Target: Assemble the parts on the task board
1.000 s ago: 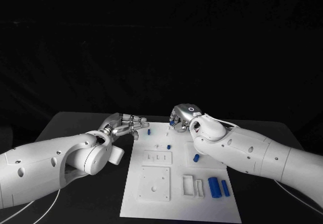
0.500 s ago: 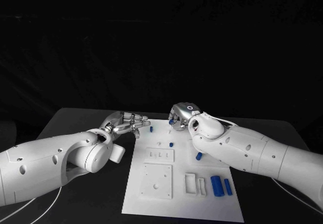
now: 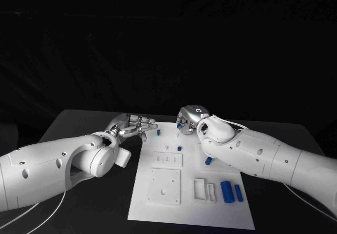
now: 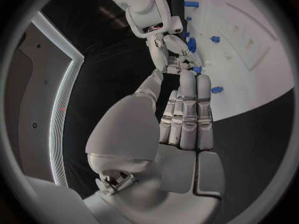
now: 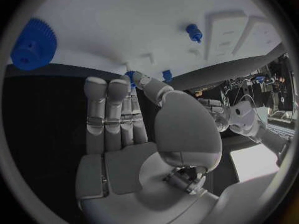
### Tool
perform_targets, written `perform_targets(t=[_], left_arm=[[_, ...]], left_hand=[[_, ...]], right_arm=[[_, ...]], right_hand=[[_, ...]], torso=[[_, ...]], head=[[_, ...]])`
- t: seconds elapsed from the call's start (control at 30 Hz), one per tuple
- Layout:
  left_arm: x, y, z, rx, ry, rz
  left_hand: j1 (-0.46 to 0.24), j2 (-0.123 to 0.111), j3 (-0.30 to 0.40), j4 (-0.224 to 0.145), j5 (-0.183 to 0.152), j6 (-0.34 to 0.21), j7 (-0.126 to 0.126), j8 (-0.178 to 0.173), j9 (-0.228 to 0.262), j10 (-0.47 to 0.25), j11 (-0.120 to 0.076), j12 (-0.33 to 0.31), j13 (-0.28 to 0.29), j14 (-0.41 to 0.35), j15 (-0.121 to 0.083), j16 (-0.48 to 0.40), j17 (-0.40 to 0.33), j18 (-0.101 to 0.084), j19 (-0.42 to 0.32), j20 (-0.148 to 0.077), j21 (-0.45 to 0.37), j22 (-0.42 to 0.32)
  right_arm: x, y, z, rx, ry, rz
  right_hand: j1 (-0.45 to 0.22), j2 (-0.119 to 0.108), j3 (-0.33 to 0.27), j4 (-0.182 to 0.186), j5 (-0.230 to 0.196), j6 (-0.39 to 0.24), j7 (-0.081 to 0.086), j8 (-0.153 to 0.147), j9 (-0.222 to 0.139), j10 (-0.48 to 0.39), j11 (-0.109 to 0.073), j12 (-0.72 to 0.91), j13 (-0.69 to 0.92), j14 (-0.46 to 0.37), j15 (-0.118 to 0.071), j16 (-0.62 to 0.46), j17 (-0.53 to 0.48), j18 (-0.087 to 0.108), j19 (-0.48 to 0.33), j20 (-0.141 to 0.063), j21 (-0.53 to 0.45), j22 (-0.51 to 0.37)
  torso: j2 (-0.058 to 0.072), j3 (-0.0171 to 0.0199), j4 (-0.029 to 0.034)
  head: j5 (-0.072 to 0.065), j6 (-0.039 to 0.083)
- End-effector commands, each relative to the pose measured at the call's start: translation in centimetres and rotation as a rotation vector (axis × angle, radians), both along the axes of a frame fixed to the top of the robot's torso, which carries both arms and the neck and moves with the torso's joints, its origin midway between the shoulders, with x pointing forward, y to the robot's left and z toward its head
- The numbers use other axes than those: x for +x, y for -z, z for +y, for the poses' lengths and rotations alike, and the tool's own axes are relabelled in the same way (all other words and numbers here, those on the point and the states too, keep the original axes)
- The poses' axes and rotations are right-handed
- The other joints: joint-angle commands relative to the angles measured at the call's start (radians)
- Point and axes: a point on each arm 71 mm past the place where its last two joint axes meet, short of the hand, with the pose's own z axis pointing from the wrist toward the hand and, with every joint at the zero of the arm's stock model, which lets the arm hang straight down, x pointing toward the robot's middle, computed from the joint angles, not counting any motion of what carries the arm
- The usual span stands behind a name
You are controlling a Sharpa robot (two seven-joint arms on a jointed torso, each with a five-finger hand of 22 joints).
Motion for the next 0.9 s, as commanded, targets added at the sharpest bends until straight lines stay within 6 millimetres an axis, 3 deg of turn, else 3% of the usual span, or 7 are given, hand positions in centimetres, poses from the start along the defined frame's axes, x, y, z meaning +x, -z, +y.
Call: perform_targets(t=[0.03,0.23,0.67,0.77,0.9], left_arm=[[0.02,-0.17,-0.25,-0.007,0.017,0.001],[0.05,-0.16,-0.21,-0.006,0.015,0.001],[0.11,-0.15,-0.19,-0.006,0.013,0.001],[0.15,-0.15,-0.24,-0.006,0.014,0.001],[0.18,-0.14,-0.27,-0.006,0.014,0.001]], left_hand=[[0.001,-0.007,0.0,0.009,-0.001,-0.009,0.001,-0.001,-0.001,-0.005,0.001,0.003,0.001,0.002,0.007,-0.002,-0.001,0.013,0.001,0.006,0.008,-0.003],[0.001,-0.007,0.0,0.009,-0.001,-0.009,0.001,-0.001,-0.001,-0.005,0.001,0.003,0.001,0.002,0.007,-0.002,-0.001,0.013,0.001,0.006,0.008,-0.003],[0.003,-0.008,0.001,0.01,-0.002,-0.01,0.002,-0.001,-0.001,-0.008,0.001,0.003,0.001,0.002,0.008,-0.002,-0.002,0.013,0.0,0.007,0.01,-0.008],[0.003,-0.008,0.001,0.01,-0.002,-0.01,0.002,-0.001,-0.001,-0.008,0.001,0.003,0.001,0.002,0.008,-0.002,-0.002,0.013,0.0,0.007,0.01,-0.008],[0.003,-0.008,0.001,0.01,-0.002,-0.01,0.002,-0.001,-0.001,-0.008,0.001,0.003,0.001,0.002,0.008,-0.002,-0.002,0.013,0.0,0.007,0.01,-0.008]], right_arm=[[-0.11,0.35,0.13,-0.026,-0.011,0.027],[-0.11,0.43,0.21,-0.032,-0.014,0.035],[0.2,0.76,0.0,-0.041,-0.001,0.044],[0.23,0.8,0.08,-0.04,-0.001,0.043],[0.26,0.87,0.22,-0.039,0.002,0.043]], right_hand=[[-0.001,0.01,-0.001,-0.006,0.005,0.01,-0.003,0.004,0.081,0.007,0.0,0.003,0.001,0.001,-0.008,-0.001,-0.001,0.007,0.018,-0.001,-0.006,0.003],[-0.003,0.012,-0.004,-0.008,0.01,0.009,-0.003,0.003,0.081,0.006,0.0,0.003,0.002,0.0,-0.008,-0.001,-0.001,0.007,0.021,-0.001,-0.013,0.012],[-0.005,0.013,-0.006,-0.008,0.011,0.008,-0.002,0.003,0.08,0.005,0.0,0.003,0.001,0.0,-0.008,-0.002,-0.003,0.007,0.023,-0.001,-0.016,0.02],[-0.003,0.015,-0.008,-0.008,-0.005,0.005,-0.001,0.003,0.078,0.001,0.001,0.002,-0.001,0.001,-0.007,-0.003,-0.004,0.007,0.025,0.0,-0.02,0.023],[0.003,0.017,-0.013,-0.01,-0.022,-0.012,0.004,0.002,0.07,-0.016,0.006,0.001,-0.009,0.001,-0.004,-0.001,-0.004,0.008,0.027,0.002,-0.021,0.028]], torso=[[0.001,-0.0001,0.0013],[0.001,-0.0007,0.0034],[0.004,-0.0017,0.0014],[0.005,-0.0021,0.0033],[0.003,-0.0023,0.0038]], head=[[-0.003,-0.007],[-0.002,-0.009],[0.0,-0.009],[0.0,-0.009],[0.001,-0.018]])
